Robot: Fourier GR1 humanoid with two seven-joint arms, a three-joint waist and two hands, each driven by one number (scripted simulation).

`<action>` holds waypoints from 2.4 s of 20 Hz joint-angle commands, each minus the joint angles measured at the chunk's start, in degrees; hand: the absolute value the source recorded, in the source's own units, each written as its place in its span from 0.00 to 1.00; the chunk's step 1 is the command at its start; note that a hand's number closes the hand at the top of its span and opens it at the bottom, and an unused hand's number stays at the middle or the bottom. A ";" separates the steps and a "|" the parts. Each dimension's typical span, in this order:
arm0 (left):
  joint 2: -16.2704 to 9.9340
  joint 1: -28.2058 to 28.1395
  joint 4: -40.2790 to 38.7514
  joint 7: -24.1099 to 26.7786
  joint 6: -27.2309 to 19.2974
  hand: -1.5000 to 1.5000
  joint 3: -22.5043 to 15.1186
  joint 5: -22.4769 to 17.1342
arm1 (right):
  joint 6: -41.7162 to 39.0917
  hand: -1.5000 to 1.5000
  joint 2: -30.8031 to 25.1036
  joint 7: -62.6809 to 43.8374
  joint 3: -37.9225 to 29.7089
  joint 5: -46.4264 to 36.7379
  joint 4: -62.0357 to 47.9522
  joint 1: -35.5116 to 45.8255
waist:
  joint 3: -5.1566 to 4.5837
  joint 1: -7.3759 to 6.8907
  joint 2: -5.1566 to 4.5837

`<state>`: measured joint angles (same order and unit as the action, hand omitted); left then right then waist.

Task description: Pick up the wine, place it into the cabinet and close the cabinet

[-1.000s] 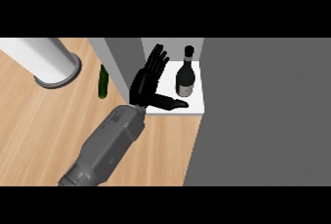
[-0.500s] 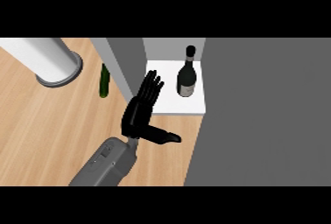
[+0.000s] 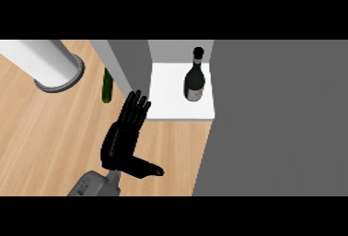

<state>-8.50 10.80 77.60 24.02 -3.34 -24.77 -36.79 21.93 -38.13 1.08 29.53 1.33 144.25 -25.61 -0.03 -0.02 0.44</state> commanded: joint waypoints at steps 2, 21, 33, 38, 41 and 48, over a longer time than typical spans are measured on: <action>-4.24 -5.49 5.10 0.41 1.51 0.00 1.67 -0.27 | -3.92 0.00 -3.25 -3.36 3.04 3.36 12.42 -4.26 | 0.02 0.41 0.01; -18.91 -13.01 10.17 0.97 12.37 0.00 16.19 -6.59 | -13.23 1.00 -5.04 -6.32 14.72 0.21 12.89 3.59 | -0.06 0.16 -0.20; -24.43 -14.00 8.53 -0.53 20.91 0.00 22.12 -11.89 | -12.77 1.00 2.88 -13.28 19.34 1.00 9.05 13.78 | -0.37 -1.52 -0.52; -25.25 -13.98 7.65 -1.33 22.17 0.00 22.74 -12.35 | -13.88 1.00 5.11 -15.09 18.47 3.25 7.03 17.26 | -0.43 -2.60 -0.61; -23.55 -11.94 5.44 -0.78 21.36 0.00 22.15 -11.41 | -14.71 1.00 8.02 -15.85 18.30 3.82 3.21 21.18 | -0.54 -2.75 -1.07; -25.04 -9.75 5.52 -3.47 22.18 0.00 22.50 -12.59 | -13.75 1.00 15.70 -22.37 14.47 5.57 -3.08 32.42 | -0.52 -4.27 -1.12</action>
<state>-33.39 -0.24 83.65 21.45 18.90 -2.30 -49.23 6.20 -31.37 -16.07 36.12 3.18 140.73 0.24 -0.54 -3.76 -0.60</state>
